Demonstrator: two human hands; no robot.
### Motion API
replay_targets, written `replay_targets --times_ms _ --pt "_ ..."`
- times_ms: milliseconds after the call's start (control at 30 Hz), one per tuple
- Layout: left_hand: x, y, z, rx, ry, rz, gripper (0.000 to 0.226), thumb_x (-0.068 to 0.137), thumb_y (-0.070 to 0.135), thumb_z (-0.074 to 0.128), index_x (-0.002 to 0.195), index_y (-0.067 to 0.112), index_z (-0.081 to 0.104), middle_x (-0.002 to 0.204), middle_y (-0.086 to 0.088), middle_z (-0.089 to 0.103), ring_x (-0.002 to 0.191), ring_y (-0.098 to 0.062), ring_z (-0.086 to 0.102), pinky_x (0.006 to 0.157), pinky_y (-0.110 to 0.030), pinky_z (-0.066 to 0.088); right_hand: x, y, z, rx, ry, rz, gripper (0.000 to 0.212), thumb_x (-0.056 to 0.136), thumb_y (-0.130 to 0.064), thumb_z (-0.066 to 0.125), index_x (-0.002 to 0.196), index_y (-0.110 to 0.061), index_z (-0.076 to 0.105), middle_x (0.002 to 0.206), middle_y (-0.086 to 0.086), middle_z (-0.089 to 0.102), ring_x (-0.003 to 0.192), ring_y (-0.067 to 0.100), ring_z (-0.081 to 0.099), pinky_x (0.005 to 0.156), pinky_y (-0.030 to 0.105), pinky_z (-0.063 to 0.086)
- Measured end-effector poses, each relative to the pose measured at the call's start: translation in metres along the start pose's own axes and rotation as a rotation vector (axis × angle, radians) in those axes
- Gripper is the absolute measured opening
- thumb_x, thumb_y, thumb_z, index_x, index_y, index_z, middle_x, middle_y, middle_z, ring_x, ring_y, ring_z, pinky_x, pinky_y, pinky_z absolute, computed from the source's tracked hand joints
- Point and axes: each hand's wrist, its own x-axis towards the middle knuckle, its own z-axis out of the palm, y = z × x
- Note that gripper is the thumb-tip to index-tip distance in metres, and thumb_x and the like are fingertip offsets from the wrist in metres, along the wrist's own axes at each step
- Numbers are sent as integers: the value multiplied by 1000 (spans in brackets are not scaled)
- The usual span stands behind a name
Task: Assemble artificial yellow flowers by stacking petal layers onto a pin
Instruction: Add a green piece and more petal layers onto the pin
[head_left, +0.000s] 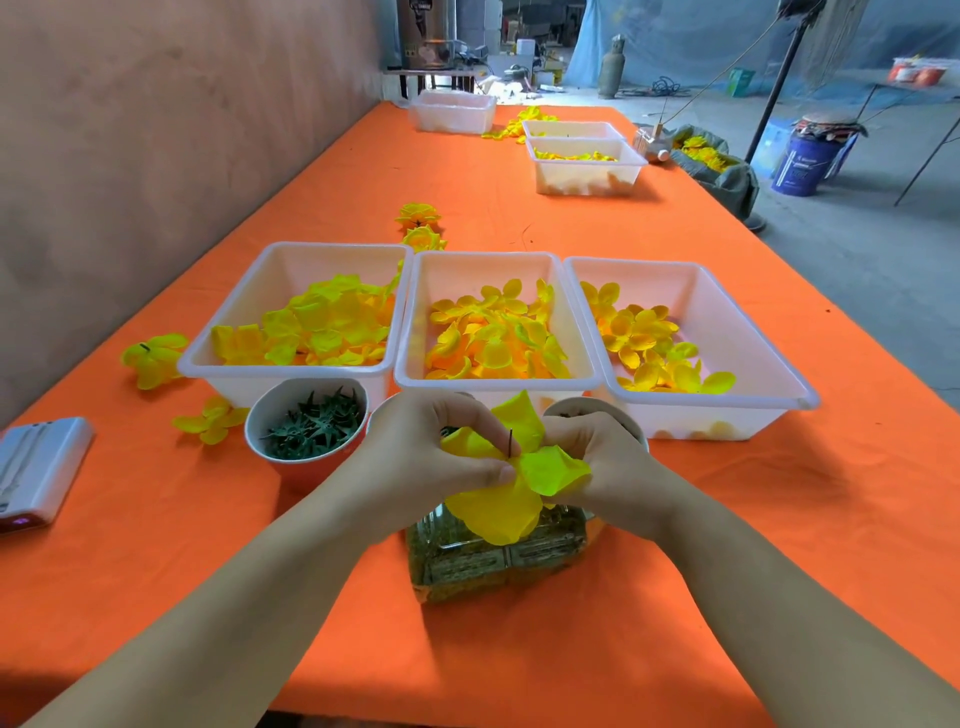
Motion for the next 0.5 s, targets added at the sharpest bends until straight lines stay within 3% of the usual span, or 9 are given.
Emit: replay_targets --times_ms 67,167,233,333,400,500 --pt "-1 -1 3 20 28 -12 16 69 18 89 72 28 77 96 4 73 100 -6 62 87 -25 46 -1 1 1 16 2 0 28 86 9 67 92 -18 72 76 -24 66 71 -6 61 65 9 46" --pt "-1 0 2 4 18 -41 16 69 17 89 71 27 77 106 4 70 104 -4 61 89 -23 46 -1 4 2 33 6 21 27 85 8 69 99 -15 73 76 -19 68 72 -3 62 68 13 47" --pt "0 2 2 3 5 -55 15 70 18 88 70 28 77 103 5 70 85 -1 63 71 -18 50 -1 4 1 19 3 23 35 83 14 68 92 -19 75 71 -20 65 67 -4 59 64 9 45" --pt "0 3 3 -35 16 -79 14 71 18 89 68 24 76 70 10 66 48 2 51 49 -14 40 0 3 3 -44 49 -17 62 76 18 71 75 -44 75 68 -27 63 65 -13 56 58 3 40" --pt "0 3 5 -66 29 -93 13 72 18 88 68 21 77 58 15 60 43 2 52 45 -14 40 -2 1 4 -45 43 -29 63 77 15 73 74 -48 75 69 -30 63 64 -14 56 56 1 39" --pt "0 2 6 -53 48 -74 12 73 18 88 68 20 77 55 16 60 43 3 52 45 -12 39 1 4 0 -77 21 26 52 79 14 72 81 -38 77 67 -23 62 60 -8 56 59 5 42"
